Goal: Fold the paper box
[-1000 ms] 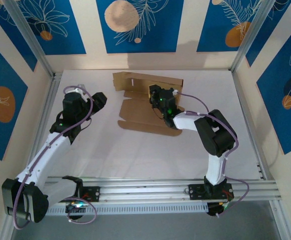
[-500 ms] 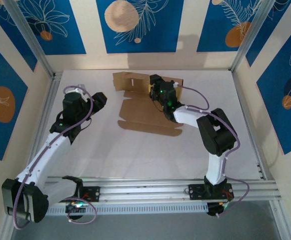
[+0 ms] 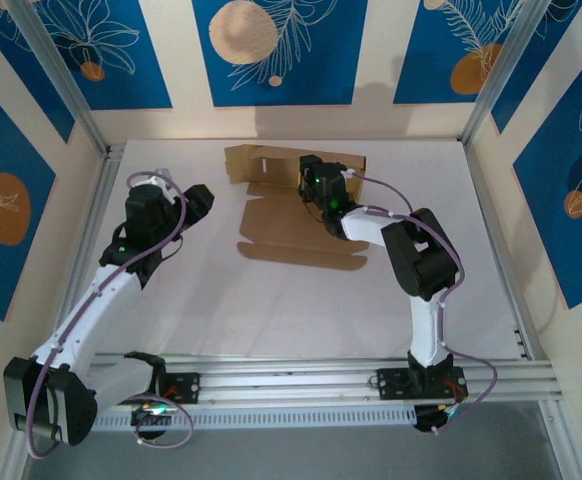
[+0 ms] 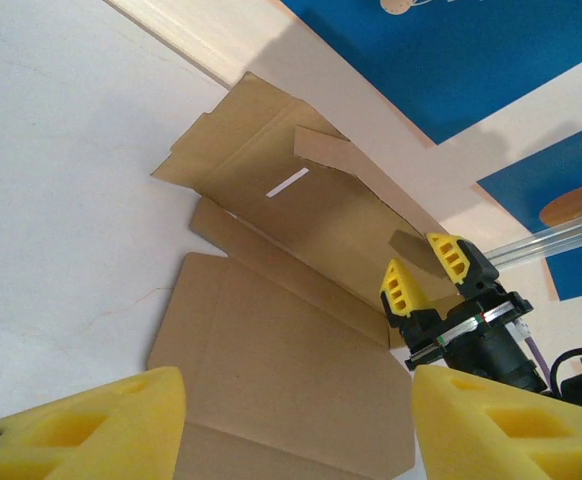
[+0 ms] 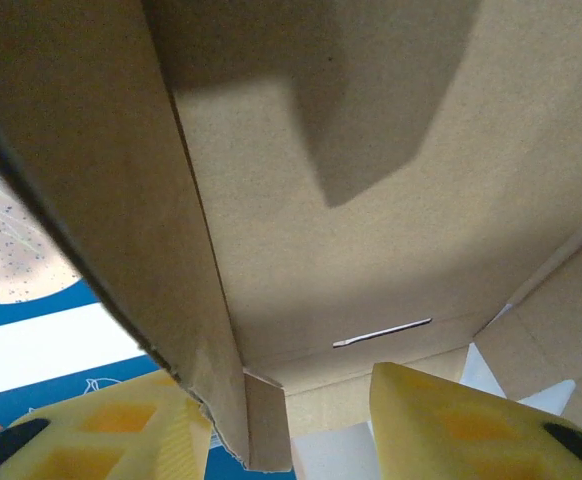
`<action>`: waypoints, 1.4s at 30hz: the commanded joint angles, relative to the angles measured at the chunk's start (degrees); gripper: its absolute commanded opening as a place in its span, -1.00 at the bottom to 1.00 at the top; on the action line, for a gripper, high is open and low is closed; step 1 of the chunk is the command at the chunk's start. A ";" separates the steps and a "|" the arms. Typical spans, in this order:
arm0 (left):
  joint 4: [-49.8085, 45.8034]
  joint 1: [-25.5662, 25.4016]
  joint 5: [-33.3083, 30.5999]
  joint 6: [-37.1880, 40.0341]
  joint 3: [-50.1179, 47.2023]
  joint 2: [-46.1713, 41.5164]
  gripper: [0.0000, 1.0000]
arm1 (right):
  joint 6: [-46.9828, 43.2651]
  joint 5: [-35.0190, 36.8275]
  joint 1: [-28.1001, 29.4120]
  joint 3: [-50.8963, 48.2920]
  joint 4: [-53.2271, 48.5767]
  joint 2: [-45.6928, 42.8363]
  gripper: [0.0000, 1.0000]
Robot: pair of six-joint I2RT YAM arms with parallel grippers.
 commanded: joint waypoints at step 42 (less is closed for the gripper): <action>-0.52 0.53 -0.13 1.71 -0.07 -1.11 0.24 | -7.50 -28.30 -9.48 -4.31 -10.23 -10.00 -1.00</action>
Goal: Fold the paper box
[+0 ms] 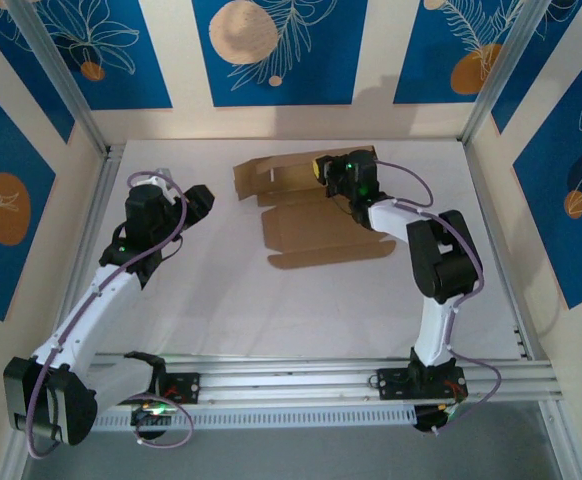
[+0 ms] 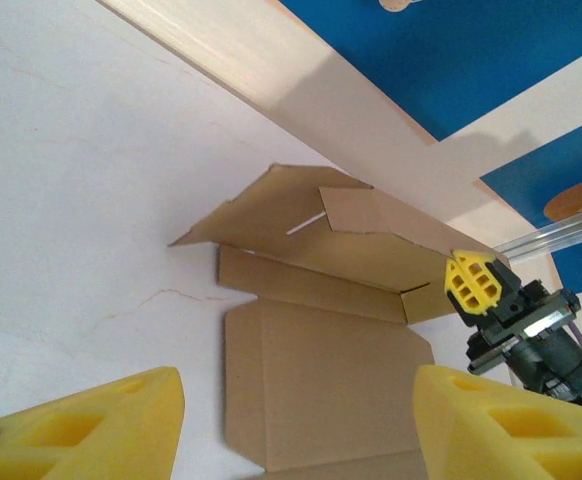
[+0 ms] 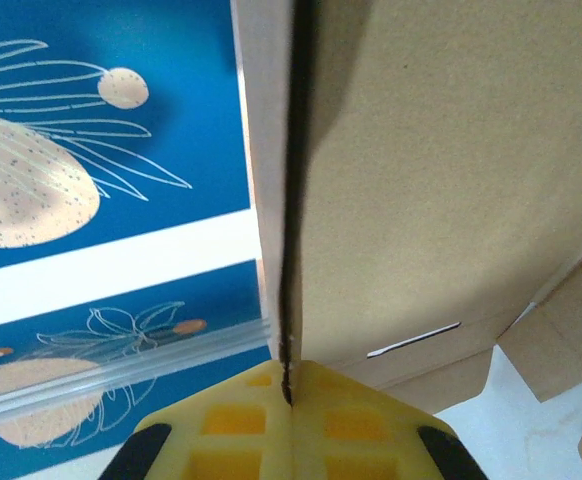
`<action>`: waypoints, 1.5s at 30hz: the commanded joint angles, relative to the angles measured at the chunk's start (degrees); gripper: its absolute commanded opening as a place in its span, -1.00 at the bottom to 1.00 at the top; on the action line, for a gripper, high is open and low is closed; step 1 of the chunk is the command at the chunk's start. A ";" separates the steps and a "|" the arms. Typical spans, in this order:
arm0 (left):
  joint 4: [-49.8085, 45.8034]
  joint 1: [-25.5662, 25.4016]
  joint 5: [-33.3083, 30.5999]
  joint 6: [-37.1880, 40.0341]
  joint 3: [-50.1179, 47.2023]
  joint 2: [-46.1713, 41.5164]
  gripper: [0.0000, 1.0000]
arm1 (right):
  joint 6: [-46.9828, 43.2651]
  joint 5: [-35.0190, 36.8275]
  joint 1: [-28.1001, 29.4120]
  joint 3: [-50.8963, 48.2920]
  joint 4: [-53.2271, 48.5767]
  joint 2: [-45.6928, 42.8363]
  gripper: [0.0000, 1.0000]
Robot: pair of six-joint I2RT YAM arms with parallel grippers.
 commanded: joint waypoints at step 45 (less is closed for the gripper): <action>-2.01 -3.97 2.80 1.61 1.97 2.37 0.24 | -3.52 3.63 9.60 -10.26 4.94 -7.27 -0.52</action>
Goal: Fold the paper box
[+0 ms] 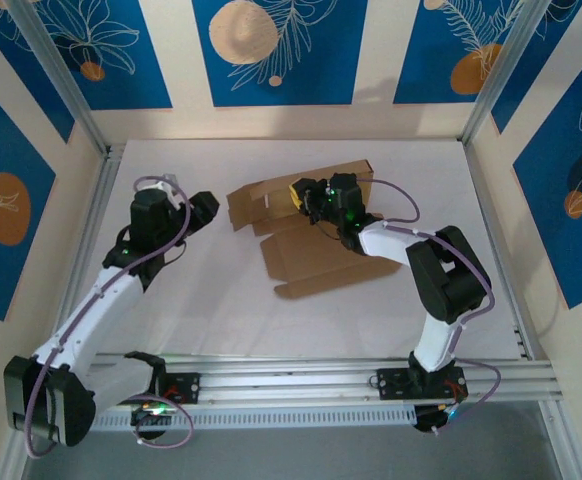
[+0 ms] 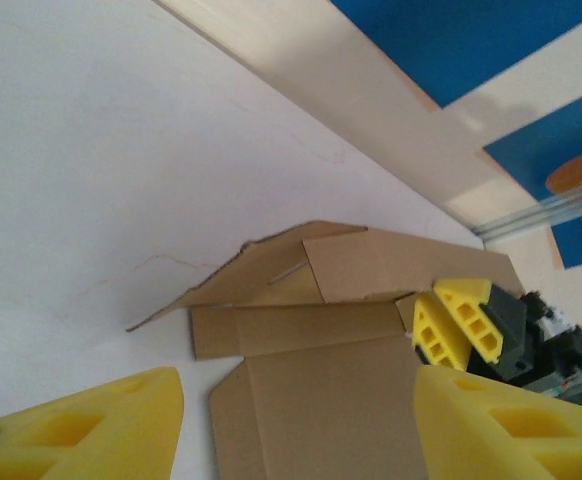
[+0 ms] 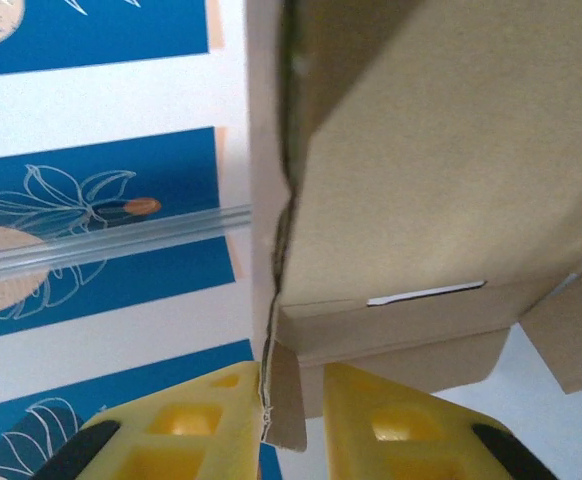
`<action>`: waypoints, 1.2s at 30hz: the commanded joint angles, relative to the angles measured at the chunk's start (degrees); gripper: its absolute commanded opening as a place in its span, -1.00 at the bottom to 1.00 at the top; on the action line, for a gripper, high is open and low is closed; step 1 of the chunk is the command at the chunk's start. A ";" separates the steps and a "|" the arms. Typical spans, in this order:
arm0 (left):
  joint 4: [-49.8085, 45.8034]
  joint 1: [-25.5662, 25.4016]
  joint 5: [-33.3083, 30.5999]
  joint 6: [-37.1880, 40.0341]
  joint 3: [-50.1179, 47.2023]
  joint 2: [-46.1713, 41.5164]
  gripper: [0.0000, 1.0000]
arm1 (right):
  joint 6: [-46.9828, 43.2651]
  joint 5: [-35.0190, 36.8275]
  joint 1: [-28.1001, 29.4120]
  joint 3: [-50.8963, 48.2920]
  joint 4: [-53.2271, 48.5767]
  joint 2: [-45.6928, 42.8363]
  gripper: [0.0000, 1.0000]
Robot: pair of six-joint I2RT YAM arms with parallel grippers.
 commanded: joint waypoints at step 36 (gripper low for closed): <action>2.02 -1.94 0.58 -0.80 1.09 1.28 0.24 | -0.81 34.56 8.09 4.62 -1.65 2.11 -0.52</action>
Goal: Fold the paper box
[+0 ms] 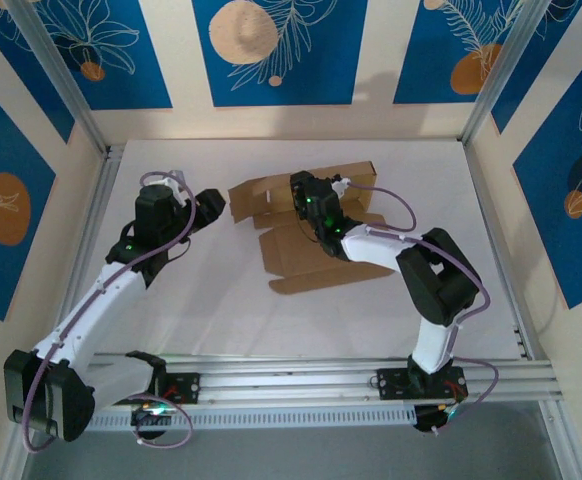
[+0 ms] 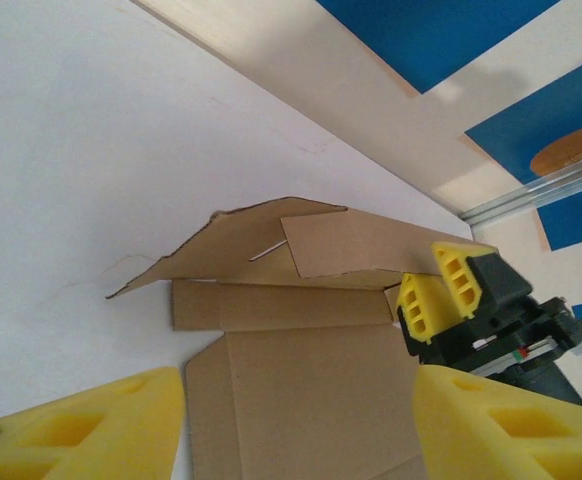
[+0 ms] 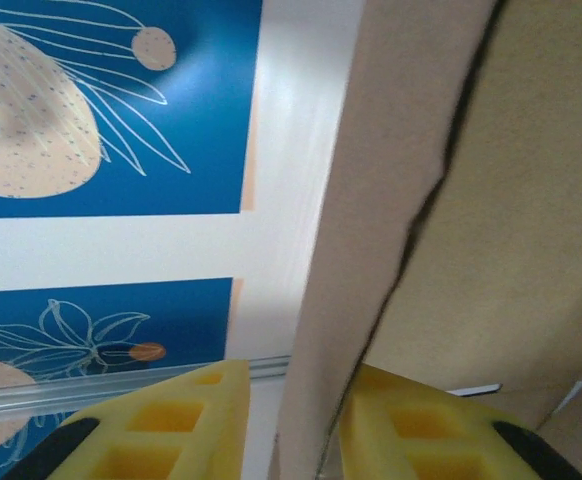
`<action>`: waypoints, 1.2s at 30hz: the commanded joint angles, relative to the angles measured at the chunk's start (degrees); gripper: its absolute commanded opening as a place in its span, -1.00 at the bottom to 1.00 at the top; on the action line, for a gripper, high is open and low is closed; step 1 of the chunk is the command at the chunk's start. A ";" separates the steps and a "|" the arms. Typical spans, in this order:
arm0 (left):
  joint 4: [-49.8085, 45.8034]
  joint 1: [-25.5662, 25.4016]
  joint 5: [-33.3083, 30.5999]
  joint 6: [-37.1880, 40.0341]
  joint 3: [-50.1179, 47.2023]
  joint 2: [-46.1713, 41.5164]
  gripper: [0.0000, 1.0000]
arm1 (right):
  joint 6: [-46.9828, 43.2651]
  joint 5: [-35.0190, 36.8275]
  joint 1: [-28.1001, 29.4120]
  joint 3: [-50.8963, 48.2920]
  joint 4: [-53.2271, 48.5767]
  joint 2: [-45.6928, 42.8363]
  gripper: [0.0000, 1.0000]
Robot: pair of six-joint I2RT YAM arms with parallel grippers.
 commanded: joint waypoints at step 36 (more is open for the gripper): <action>17.85 -5.95 9.89 -15.53 21.10 37.65 0.23 | 6.38 -7.27 -1.32 0.71 3.25 1.57 -1.00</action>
